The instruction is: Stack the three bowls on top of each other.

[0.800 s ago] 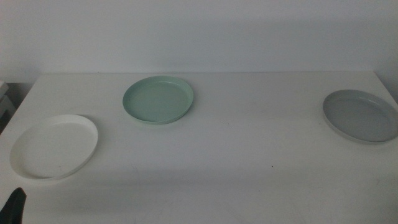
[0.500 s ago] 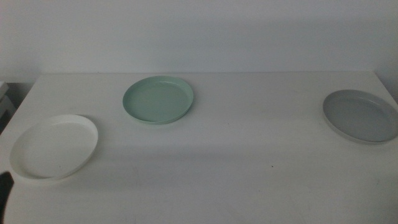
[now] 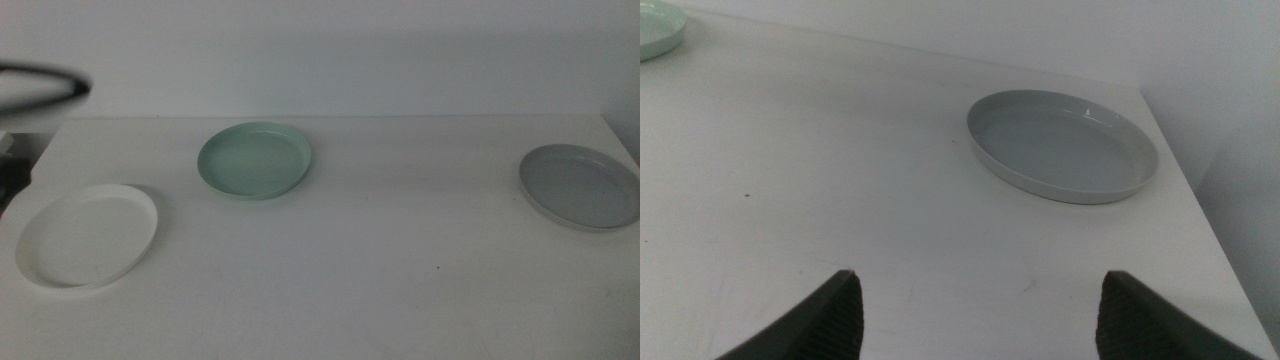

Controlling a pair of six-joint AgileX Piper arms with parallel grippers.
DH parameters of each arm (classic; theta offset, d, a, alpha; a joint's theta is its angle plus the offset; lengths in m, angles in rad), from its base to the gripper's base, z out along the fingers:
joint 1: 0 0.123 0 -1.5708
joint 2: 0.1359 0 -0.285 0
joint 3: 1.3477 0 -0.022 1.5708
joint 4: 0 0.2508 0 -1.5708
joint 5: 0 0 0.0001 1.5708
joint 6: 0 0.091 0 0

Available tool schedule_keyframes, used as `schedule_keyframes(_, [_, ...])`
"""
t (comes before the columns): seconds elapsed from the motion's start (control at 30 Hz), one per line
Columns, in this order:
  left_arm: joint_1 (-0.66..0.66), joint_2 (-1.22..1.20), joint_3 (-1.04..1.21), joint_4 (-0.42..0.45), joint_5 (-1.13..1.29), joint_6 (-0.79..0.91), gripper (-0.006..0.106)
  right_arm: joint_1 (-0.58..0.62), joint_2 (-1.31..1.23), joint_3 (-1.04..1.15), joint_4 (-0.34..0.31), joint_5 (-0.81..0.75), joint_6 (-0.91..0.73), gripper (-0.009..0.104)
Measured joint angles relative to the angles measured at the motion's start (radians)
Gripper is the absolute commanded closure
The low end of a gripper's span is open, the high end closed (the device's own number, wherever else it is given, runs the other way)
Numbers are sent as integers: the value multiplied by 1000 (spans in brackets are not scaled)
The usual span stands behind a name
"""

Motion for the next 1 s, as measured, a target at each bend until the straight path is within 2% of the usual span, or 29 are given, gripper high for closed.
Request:
schedule_keyframes(0.23, [0, 270, -218, 19, 154, 0, 10, 0, 0, 0, 0, 0, 0, 34])
schedule_keyframes(0.57, [7, 505, -272, -15, 171, 0, 10, 0, 0, 0, 0, 0, 0, 34])
schedule_keyframes(0.73, [122, 657, -404, -22, 245, 42, 10, 0, 0, 0, 0, 0, 0, 34])
schedule_keyframes(1.0, [298, 906, -603, -94, 325, 215, 10, 0, 0, 0, 0, 0, 0, 34])
